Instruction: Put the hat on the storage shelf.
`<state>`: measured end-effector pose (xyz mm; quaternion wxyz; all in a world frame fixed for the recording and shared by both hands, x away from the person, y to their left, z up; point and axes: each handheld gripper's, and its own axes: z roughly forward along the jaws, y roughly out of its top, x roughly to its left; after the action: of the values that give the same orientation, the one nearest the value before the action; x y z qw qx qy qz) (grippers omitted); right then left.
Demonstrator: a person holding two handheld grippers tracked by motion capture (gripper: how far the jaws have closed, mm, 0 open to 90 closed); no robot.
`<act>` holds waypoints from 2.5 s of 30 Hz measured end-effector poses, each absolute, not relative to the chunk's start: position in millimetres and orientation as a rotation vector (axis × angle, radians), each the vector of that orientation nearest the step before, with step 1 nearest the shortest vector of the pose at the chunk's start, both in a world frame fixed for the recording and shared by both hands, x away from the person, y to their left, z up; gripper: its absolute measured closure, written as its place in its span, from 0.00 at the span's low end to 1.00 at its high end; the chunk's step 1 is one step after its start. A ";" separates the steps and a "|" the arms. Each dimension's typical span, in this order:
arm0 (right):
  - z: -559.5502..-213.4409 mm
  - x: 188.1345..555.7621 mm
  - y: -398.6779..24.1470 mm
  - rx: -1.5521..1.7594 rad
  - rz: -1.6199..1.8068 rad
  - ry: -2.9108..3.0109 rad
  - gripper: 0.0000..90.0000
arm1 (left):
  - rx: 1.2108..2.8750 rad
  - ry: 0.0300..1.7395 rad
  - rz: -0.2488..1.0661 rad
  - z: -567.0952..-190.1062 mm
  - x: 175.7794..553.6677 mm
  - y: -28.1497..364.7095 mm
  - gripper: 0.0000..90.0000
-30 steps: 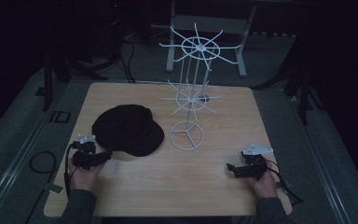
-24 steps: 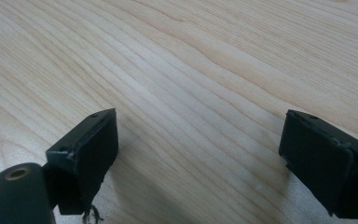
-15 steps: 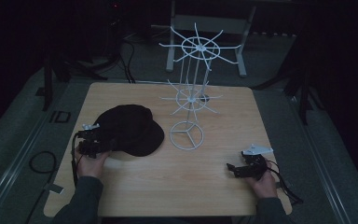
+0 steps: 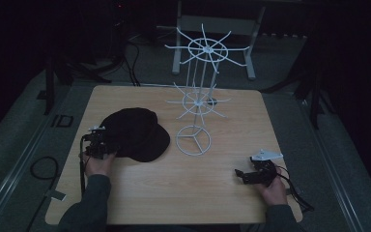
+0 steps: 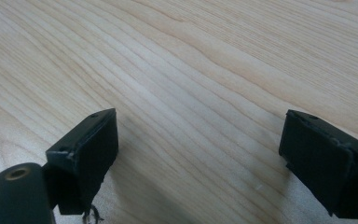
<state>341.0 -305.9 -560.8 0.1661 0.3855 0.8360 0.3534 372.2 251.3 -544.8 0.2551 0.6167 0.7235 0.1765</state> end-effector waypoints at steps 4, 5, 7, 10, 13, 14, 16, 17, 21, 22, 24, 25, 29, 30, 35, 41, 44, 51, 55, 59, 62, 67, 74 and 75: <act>-560.8 341.0 -305.9 1.098 1.007 2.380 0.13 | 1.693 1.977 0.483 -542.8 376.4 253.8 0.57; -560.9 341.0 -306.0 1.096 1.006 2.380 0.13 | 1.702 1.978 0.485 -542.5 377.4 254.6 0.61; -560.8 341.0 -306.0 1.098 1.006 2.380 0.13 | 1.726 1.977 0.478 -541.4 380.2 258.2 0.67; -560.8 340.9 -305.9 1.098 1.006 2.380 0.13 | 1.744 1.978 0.464 -540.5 383.7 263.9 0.77; -560.8 341.0 -306.0 1.098 1.006 2.380 0.13 | 1.721 1.966 0.421 -539.9 386.0 271.2 0.85; -560.8 341.0 -306.0 1.098 1.006 2.381 0.13 | 1.712 1.953 0.408 -538.8 386.6 274.5 0.86; -560.8 340.9 -305.9 1.099 1.007 2.381 0.13 | 1.714 1.924 0.411 -536.4 386.0 277.3 0.87; -560.8 341.0 -306.0 1.098 1.007 2.380 0.13 | 1.715 1.910 0.412 -535.6 385.5 277.5 0.87; -560.8 340.9 -305.9 1.099 1.006 2.381 0.13 | 1.706 1.854 0.429 -527.0 381.0 279.7 0.88; -560.8 341.0 -306.0 1.098 1.006 2.380 0.13 | 1.699 1.847 0.431 -524.2 380.0 280.3 0.88; -560.8 341.0 -306.0 1.098 1.006 2.380 0.13 | 1.690 1.826 0.435 -517.6 378.5 281.9 0.88; -560.8 341.0 -306.0 1.098 1.006 2.380 0.13 | 1.690 1.826 0.435 -517.6 378.5 281.9 0.88; -560.8 340.9 -305.9 1.100 1.007 2.381 0.13 | 1.681 1.767 0.445 -503.1 376.4 285.4 0.88; -560.8 340.9 -305.9 1.099 1.006 2.381 0.13 | 1.680 1.753 0.445 -500.3 375.9 286.1 0.88; -560.8 340.8 -305.9 1.101 1.006 2.381 0.13 | 1.688 1.679 0.452 -487.3 372.9 288.8 0.88; -560.8 340.9 -305.9 1.100 1.006 2.381 0.13 | 1.668 1.634 0.457 -476.3 369.6 291.4 0.88; -560.8 340.8 -305.9 1.101 1.006 2.381 0.13 | 1.658 1.615 0.462 -470.0 368.4 292.1 0.88; -560.8 340.8 -305.9 1.101 1.006 2.381 0.13 | 1.649 1.570 0.479 -455.7 365.3 291.9 0.88; -560.8 340.8 -305.9 1.101 1.006 2.381 0.13 | 1.650 1.532 0.496 -449.0 362.6 292.8 0.88; -560.8 340.9 -305.9 1.100 1.006 2.381 0.13 | 1.643 1.500 0.501 -442.8 359.7 293.9 0.88; -560.8 340.8 -305.9 1.101 1.006 2.381 0.13 | 1.640 1.477 0.511 -438.0 357.9 294.5 0.88; -560.8 340.9 -305.9 1.100 1.006 2.381 0.13 | 1.641 1.429 0.526 -430.4 354.5 294.5 0.88; -560.8 340.8 -305.9 1.101 1.006 2.381 0.13 | 1.639 1.382 0.529 -421.4 352.2 293.8 0.88; -560.8 340.9 -305.9 1.100 1.006 2.381 0.13 | 1.636 1.374 0.529 -420.1 352.0 293.5 0.88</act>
<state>340.9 -305.9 -560.8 0.1655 0.3862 0.8359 0.3531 352.0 293.5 -420.1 0.4531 0.6627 0.5564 0.2144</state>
